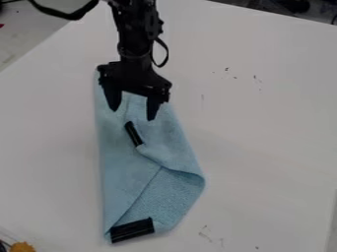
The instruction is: Unfold the cloth from bottom left to top right
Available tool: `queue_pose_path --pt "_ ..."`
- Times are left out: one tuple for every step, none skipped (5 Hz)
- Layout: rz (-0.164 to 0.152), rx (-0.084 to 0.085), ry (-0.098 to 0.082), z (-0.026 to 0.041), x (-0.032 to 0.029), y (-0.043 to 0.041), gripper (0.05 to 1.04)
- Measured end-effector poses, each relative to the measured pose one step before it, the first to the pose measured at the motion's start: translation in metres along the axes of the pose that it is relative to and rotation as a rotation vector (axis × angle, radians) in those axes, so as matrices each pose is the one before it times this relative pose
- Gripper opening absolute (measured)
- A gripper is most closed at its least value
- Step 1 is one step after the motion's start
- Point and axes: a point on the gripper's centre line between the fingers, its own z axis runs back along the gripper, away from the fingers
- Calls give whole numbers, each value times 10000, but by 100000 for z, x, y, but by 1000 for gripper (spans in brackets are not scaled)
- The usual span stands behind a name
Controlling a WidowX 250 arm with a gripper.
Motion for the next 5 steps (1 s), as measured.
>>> queue_pose_path --pt "383 -160 155 -715 -1306 -338 1000" --pt "186 -151 -199 -268 -4 -223 1000" --pt "-125 -166 -130 -198 124 -273 948" --pt "-93 -27 8 -268 -57 -18 665" --pt "-54 -38 62 -186 -6 86 366"
